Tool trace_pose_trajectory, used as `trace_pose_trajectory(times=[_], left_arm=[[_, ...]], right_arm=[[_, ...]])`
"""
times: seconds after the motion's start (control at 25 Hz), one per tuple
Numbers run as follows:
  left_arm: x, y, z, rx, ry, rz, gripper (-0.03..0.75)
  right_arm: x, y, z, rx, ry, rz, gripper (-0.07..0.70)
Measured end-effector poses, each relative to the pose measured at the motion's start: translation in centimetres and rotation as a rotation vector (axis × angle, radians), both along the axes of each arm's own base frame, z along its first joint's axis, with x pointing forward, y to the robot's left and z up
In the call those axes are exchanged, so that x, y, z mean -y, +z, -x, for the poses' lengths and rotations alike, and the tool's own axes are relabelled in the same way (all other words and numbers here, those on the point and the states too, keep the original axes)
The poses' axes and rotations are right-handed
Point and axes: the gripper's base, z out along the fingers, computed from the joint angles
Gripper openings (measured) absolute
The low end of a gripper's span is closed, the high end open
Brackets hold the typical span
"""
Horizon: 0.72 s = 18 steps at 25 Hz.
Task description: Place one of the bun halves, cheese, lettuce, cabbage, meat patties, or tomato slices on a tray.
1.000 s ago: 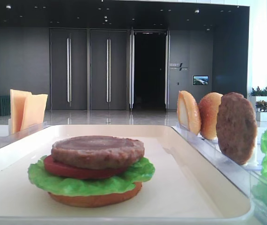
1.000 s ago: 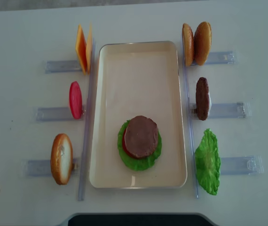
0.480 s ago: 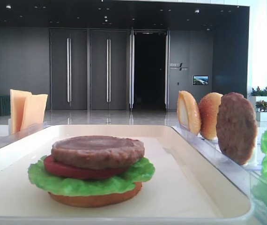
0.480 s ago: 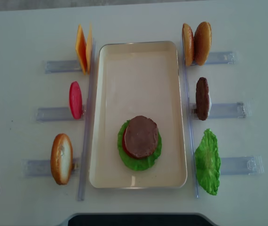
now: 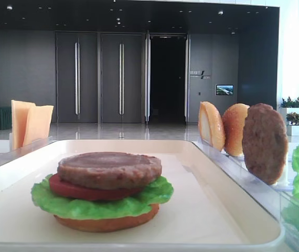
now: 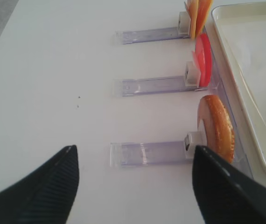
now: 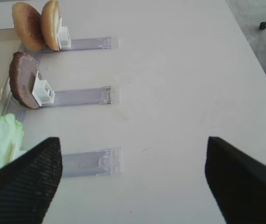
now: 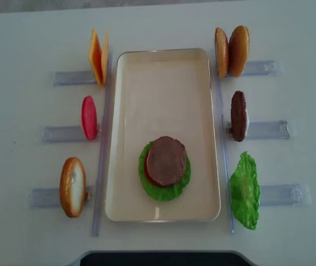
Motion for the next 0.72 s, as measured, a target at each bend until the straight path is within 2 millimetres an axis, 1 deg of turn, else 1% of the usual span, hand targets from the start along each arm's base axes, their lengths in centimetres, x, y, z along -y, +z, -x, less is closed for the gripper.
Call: trace_pose_trajectory(times=[0.72], left_arm=[[0.0, 0.0, 0.0, 0.0, 0.0, 0.0, 0.576]], right_arm=[[0.0, 0.0, 0.0, 0.0, 0.0, 0.0, 0.591]])
